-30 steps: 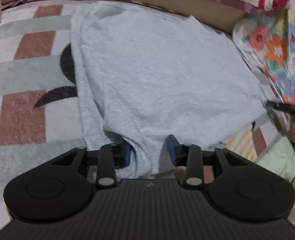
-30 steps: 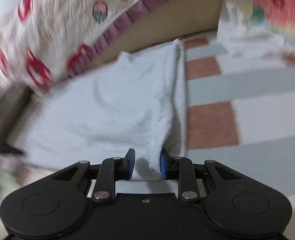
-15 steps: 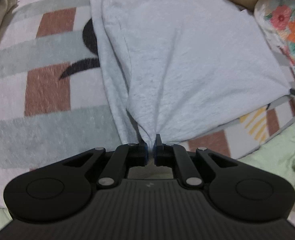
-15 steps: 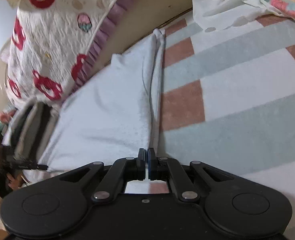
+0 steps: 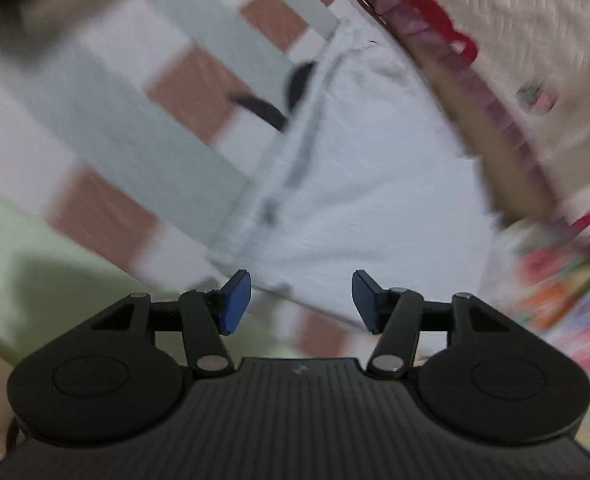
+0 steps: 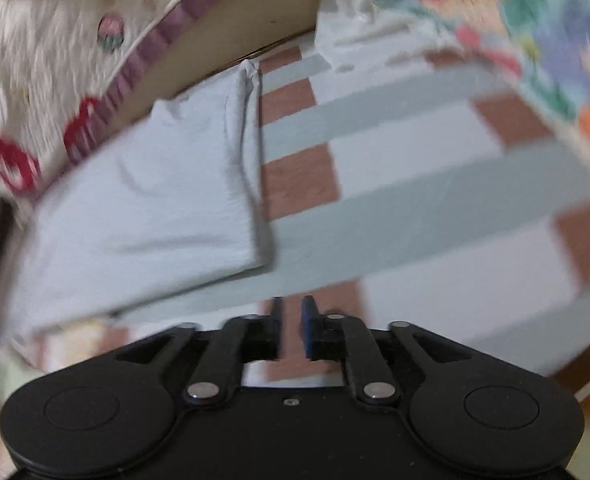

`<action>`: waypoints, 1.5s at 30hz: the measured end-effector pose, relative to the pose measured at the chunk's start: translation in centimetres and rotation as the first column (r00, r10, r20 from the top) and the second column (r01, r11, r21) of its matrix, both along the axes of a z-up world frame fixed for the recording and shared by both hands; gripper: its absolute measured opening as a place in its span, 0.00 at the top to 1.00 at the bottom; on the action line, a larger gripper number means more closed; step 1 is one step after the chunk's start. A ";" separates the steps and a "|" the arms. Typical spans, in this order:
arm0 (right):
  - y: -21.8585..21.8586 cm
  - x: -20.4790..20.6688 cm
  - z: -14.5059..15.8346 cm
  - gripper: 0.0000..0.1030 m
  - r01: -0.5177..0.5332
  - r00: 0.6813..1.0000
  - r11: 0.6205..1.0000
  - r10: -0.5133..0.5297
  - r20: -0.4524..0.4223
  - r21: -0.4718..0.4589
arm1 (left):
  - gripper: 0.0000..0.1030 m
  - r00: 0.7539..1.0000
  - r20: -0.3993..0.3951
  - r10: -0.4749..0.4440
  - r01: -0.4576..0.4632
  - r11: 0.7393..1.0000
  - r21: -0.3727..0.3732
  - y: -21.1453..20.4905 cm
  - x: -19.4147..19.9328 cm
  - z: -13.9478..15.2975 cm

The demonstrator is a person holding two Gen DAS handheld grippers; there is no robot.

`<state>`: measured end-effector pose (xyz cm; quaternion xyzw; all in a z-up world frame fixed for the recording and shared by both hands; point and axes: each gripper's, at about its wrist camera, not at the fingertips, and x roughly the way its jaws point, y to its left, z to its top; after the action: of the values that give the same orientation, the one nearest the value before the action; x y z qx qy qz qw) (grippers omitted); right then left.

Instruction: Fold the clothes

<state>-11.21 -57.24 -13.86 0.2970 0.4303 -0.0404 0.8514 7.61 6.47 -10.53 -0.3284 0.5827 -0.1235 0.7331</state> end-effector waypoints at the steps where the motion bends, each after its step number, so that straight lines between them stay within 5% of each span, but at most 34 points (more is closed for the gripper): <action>1: 0.4 -0.2 -0.3 0.56 0.037 0.999 0.998 -0.038 0.022 0.057 | 0.46 1.000 -0.019 0.015 -0.015 1.000 -0.016 -0.6 -0.2 -0.4; 5: 2.5 0.2 -2.2 0.56 0.132 0.988 0.963 -0.147 0.046 0.234 | 0.43 0.997 -0.055 0.058 -0.059 0.998 -0.008 -3.1 -0.7 -2.0; 10: 5.2 1.0 -3.0 0.51 0.279 0.948 0.932 -0.306 0.087 0.233 | 0.43 0.993 0.028 0.114 -0.111 0.990 -0.087 -5.2 -1.8 -3.9; 12: 5.6 1.3 -3.4 0.42 0.358 0.908 0.897 -0.400 0.129 0.260 | 0.43 0.995 0.090 0.051 -0.046 0.998 -0.048 -7.0 -2.5 -3.6; 15: 6.2 2.5 -3.9 0.41 0.425 0.860 0.870 -0.474 0.190 0.251 | 0.37 0.986 0.161 -0.045 0.047 0.999 -0.013 -9.3 -3.7 -2.7; 16: 6.2 3.0 -3.9 0.48 0.414 0.863 0.875 -0.466 0.197 0.252 | 0.35 0.984 0.170 -0.055 0.060 0.998 -0.022 -9.8 -4.0 -2.6; 17: 6.1 3.5 -3.9 0.87 0.391 0.873 0.884 -0.444 0.200 0.257 | 0.34 0.982 0.180 -0.065 0.072 0.997 -0.033 -10.2 -4.4 -2.5; 18: 6.0 4.0 -3.8 0.94 0.367 0.883 0.892 -0.423 0.202 0.263 | 0.34 0.983 0.179 -0.044 0.051 0.998 -0.036 -10.0 -4.5 -2.6; 21: 5.9 3.6 -1.8 0.94 0.287 0.874 0.926 -0.357 0.329 0.243 | 0.34 0.986 0.167 0.027 -0.019 0.998 -0.052 -9.2 -4.6 -3.1; 24: 6.2 3.7 1.2 0.94 0.205 0.879 0.970 -0.240 0.412 0.129 | 0.33 0.987 0.134 0.092 -0.079 0.992 -0.094 -8.2 -4.0 -3.6; 29: 6.2 4.7 3.1 0.94 0.180 0.883 0.975 -0.217 0.416 0.129 | 0.26 0.992 0.036 0.121 -0.113 0.977 -0.181 -8.4 -2.5 -4.6; 33: 6.3 5.1 4.0 0.94 0.168 0.883 0.976 -0.211 0.418 0.138 | 0.25 0.986 0.018 0.164 -0.158 0.973 -0.167 -9.6 -1.9 -4.6; 37: 6.5 5.0 4.9 0.94 0.161 0.881 0.978 -0.201 0.428 0.129 | 0.25 0.945 0.005 0.326 -0.319 0.929 -0.185 -8.0 -2.0 -5.0; 43: 5.7 4.5 4.8 0.95 0.181 0.872 0.971 -0.232 0.430 0.156 | 0.31 0.892 0.287 0.350 -0.397 0.909 0.124 -5.5 -2.8 -2.4; 45: 5.6 4.4 4.1 0.95 0.185 0.880 0.971 -0.233 0.415 0.154 | 0.32 0.895 0.285 0.344 -0.397 0.905 0.154 -4.9 -2.9 -2.5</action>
<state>-6.82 -51.61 -9.74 0.3897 0.1991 -0.0420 0.8982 4.66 1.58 -13.01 -0.3373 0.4212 0.0401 0.8410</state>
